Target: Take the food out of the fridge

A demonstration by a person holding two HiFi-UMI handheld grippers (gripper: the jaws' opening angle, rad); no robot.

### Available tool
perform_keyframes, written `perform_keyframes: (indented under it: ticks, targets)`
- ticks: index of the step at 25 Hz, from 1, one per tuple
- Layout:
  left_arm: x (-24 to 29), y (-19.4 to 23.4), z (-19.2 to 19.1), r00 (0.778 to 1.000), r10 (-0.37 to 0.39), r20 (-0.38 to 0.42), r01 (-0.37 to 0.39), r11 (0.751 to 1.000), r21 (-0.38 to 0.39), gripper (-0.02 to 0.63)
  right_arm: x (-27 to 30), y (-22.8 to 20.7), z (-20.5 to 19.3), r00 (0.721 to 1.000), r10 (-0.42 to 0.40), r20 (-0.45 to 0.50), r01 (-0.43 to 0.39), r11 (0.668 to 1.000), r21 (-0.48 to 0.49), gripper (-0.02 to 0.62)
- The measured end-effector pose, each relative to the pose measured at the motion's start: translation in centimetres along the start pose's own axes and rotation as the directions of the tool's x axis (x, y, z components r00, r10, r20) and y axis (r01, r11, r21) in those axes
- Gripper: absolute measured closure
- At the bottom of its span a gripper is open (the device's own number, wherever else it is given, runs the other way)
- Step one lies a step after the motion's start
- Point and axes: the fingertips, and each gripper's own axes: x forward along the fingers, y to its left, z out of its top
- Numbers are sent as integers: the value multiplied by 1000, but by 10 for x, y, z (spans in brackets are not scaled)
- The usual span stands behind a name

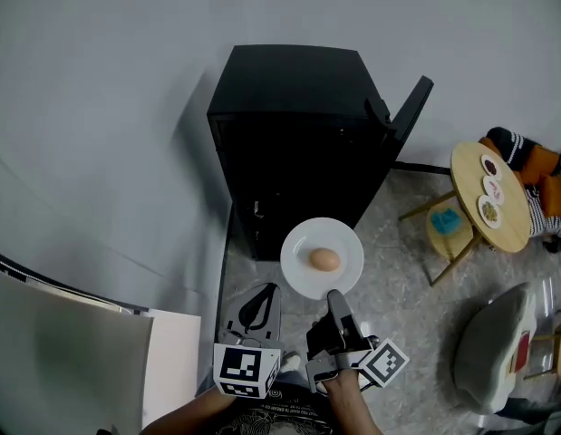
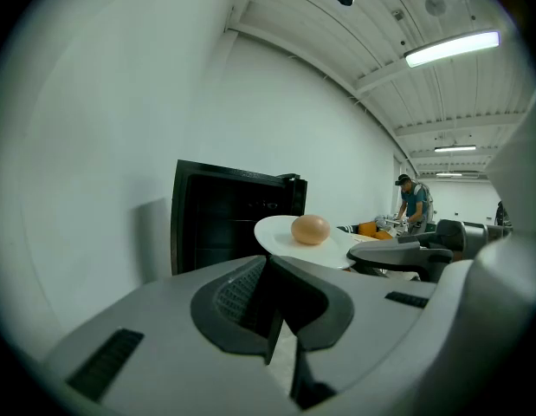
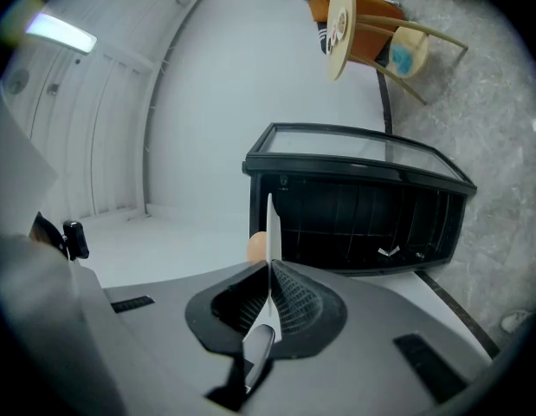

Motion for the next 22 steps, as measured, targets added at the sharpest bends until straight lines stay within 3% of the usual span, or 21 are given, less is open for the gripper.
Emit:
perform_keyframes:
  ticks: [22]
  targets:
    - [-12, -7, 1, 1000, -5, 20, 5, 1000, 22, 586, -6, 9, -10, 1000, 19, -7, -20, 1000, -16, 568]
